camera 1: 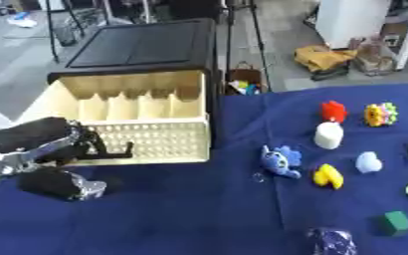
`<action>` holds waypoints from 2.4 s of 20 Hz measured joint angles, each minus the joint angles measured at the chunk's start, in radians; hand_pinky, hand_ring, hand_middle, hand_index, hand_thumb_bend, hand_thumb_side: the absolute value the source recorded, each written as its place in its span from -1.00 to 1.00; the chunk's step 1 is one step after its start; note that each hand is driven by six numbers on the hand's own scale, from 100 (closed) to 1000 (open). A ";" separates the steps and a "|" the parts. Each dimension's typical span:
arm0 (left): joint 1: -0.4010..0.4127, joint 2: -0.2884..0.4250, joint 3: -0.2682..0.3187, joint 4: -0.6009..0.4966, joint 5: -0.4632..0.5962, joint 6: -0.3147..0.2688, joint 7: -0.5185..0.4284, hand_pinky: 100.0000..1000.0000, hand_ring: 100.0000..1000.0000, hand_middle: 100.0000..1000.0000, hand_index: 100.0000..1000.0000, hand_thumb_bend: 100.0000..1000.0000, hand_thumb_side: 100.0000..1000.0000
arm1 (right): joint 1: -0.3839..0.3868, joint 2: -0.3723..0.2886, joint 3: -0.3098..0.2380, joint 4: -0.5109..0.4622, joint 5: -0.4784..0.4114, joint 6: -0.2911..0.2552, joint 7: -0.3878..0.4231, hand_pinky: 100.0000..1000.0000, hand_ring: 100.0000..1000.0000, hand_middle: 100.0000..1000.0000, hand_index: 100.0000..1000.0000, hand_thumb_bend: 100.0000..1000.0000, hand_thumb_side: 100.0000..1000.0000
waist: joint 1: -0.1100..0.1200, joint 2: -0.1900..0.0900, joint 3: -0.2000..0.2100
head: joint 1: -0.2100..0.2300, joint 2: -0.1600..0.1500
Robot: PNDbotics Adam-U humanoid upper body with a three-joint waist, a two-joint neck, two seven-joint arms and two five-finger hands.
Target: Pick up objects from table and place into drawer.
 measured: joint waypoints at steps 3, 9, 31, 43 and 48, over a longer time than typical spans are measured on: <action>0.006 0.000 0.000 0.000 -0.006 -0.009 -0.007 -1.00 -0.95 -0.24 0.50 0.06 0.50 | 0.000 0.000 -0.001 0.000 0.000 0.000 0.000 0.08 0.34 0.24 0.29 -1.00 0.87 | 0.000 0.001 0.000 | 0.001 -0.001; 0.007 0.000 0.000 0.000 -0.007 -0.029 -0.013 -1.00 -0.88 -0.05 0.59 0.09 0.57 | 0.000 0.000 -0.006 0.000 0.000 0.000 0.000 0.08 0.34 0.24 0.29 -1.00 0.88 | -0.002 0.001 -0.005 | 0.004 -0.006; -0.027 -0.005 0.057 0.000 0.038 -0.159 -0.005 -1.00 -0.83 0.01 0.86 0.37 0.76 | 0.002 0.000 -0.007 0.000 0.000 0.000 0.000 0.08 0.34 0.24 0.28 -1.00 0.86 | -0.009 0.001 -0.001 | 0.011 -0.008; -0.071 -0.062 0.207 0.000 0.256 -0.159 0.158 -1.00 -0.89 -0.19 0.79 0.20 1.00 | -0.003 -0.002 -0.015 0.000 0.000 0.000 0.000 0.10 0.34 0.24 0.28 -1.00 0.89 | -0.019 0.001 0.001 | -0.006 -0.009; -0.098 -0.108 0.303 0.000 0.456 -0.099 0.310 -1.00 -0.86 -0.20 0.76 0.18 1.00 | -0.010 -0.010 -0.018 0.000 0.000 0.001 -0.001 0.10 0.34 0.24 0.28 -1.00 0.91 | -0.021 0.001 0.003 | -0.024 -0.009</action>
